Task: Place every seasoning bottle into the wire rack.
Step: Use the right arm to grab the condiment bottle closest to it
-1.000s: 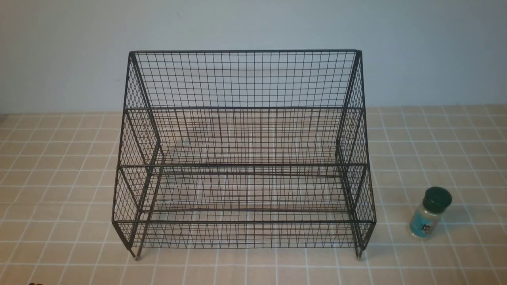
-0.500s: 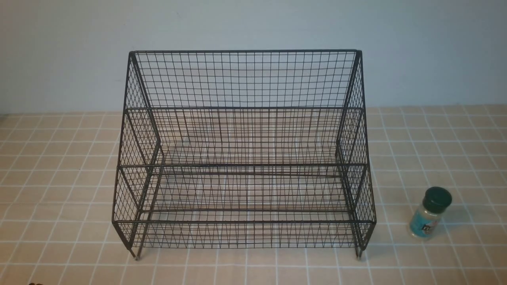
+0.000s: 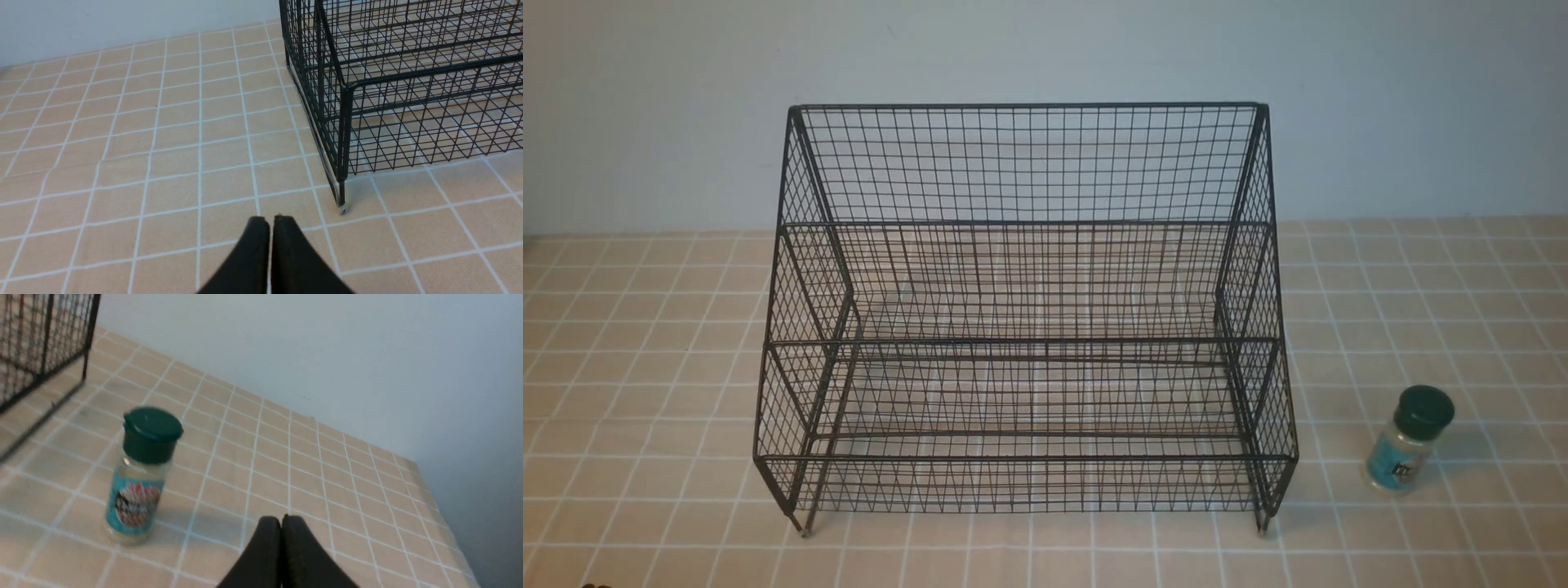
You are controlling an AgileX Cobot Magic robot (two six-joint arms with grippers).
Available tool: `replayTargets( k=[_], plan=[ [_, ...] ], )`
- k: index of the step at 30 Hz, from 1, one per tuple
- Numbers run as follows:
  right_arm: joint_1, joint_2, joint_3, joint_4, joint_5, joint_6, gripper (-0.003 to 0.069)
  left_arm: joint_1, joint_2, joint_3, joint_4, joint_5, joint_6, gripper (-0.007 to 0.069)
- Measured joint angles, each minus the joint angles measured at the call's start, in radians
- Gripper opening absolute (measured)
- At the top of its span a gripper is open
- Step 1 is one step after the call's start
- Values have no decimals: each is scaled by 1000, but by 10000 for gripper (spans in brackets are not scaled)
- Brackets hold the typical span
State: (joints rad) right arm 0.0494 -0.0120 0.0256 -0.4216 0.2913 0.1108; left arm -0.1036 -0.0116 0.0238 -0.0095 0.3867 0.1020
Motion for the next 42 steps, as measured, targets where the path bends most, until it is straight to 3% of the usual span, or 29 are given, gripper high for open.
replayTargets(
  k=[8, 28, 33, 39, 42],
  plan=[
    [0, 0, 0, 254, -272, 288, -15, 0, 0, 0, 0, 0, 0, -7],
    [0, 0, -4, 328, -534, 342, -15, 0, 0, 0, 0, 0, 0, -7],
    [0, 83, -205, 355, -291, 347, -15, 0, 0, 0, 0, 0, 0, -7],
    [0, 517, -616, 378, 397, 270, -15, 0, 0, 0, 0, 0, 0, -7],
    [0, 664, -713, 399, 563, 200, -15, 0, 0, 0, 0, 0, 0, -7]
  ],
)
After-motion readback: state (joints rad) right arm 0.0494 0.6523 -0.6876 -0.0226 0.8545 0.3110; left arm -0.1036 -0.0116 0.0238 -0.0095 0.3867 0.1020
